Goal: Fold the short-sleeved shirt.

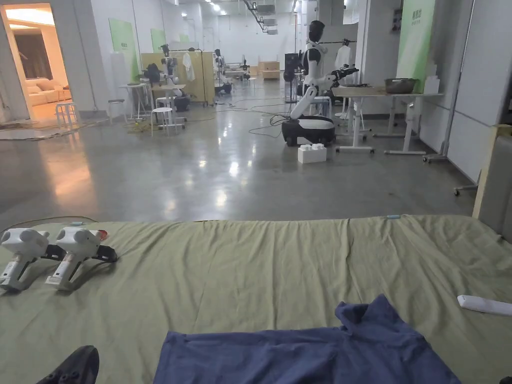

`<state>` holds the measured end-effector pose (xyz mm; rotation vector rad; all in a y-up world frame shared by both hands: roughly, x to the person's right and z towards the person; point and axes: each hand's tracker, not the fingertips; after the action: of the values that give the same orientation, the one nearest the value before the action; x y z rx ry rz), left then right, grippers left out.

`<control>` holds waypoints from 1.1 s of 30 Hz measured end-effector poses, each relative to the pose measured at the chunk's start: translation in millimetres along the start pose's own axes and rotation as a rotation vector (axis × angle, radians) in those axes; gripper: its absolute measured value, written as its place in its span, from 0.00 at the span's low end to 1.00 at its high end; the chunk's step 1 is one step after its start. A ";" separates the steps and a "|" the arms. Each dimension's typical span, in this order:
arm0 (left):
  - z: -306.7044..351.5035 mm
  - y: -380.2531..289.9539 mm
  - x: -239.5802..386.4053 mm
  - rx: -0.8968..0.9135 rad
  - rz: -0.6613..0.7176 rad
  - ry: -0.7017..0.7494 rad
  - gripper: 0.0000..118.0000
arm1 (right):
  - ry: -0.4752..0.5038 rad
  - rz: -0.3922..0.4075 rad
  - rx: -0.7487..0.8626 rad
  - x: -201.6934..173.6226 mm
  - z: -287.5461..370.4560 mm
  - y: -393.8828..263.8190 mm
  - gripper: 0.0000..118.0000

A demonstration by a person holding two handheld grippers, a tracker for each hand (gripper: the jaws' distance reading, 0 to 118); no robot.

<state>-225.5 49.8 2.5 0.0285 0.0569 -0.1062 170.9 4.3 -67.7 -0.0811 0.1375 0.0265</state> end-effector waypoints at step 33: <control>-87.4 -256.2 -61.8 -0.985 0.281 -0.059 0.39 | 0.007 -0.065 -0.256 25.5 8.0 -65.7 0.00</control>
<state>-319.0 -195.6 -87.6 -0.9484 0.0408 0.2103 199.3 -59.9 -58.1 -0.3412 0.1375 -0.0215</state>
